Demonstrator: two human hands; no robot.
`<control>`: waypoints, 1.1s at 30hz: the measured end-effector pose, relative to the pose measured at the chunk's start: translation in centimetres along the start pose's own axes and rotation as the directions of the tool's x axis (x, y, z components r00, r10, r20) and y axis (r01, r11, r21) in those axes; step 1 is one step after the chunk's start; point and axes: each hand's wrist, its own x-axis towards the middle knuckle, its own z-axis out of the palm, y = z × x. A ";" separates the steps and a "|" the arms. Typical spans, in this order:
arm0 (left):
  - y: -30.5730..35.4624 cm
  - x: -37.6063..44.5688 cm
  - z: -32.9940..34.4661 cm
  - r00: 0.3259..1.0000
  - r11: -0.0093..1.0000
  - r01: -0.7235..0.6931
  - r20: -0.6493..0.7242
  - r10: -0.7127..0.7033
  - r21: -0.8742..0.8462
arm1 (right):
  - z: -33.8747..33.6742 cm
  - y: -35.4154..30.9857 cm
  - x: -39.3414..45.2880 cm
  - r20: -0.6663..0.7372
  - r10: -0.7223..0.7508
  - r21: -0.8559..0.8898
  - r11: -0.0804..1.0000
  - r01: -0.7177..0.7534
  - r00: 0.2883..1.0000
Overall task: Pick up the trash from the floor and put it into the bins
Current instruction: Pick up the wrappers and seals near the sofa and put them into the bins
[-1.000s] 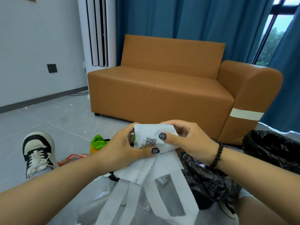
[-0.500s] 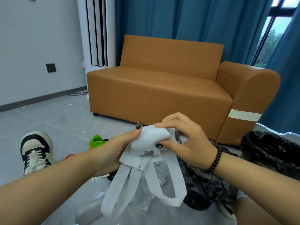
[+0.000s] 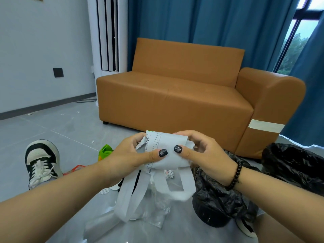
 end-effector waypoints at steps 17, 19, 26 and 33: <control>3.1 0.1 -0.1 0.891 0.911 0.400 0.279 -0.359 -0.103 | -1.5 -1.8 0.3 0.129 -0.542 -0.480 0.698 0.531 0.830; 3.1 0.2 -0.4 0.924 0.939 0.331 0.234 -0.303 -0.093 | -1.6 -1.9 0.5 0.235 -0.641 -0.573 0.516 0.636 0.731; 1.9 -0.3 -2.1 0.975 0.984 0.177 0.141 -0.171 -0.031 | -0.6 -1.3 0.2 0.196 -0.414 -0.465 0.759 0.456 0.889; 1.0 0.7 -0.2 0.992 0.987 0.083 0.080 -0.095 0.141 | 0.1 2.0 0.3 0.127 0.095 0.194 0.974 -0.119 0.987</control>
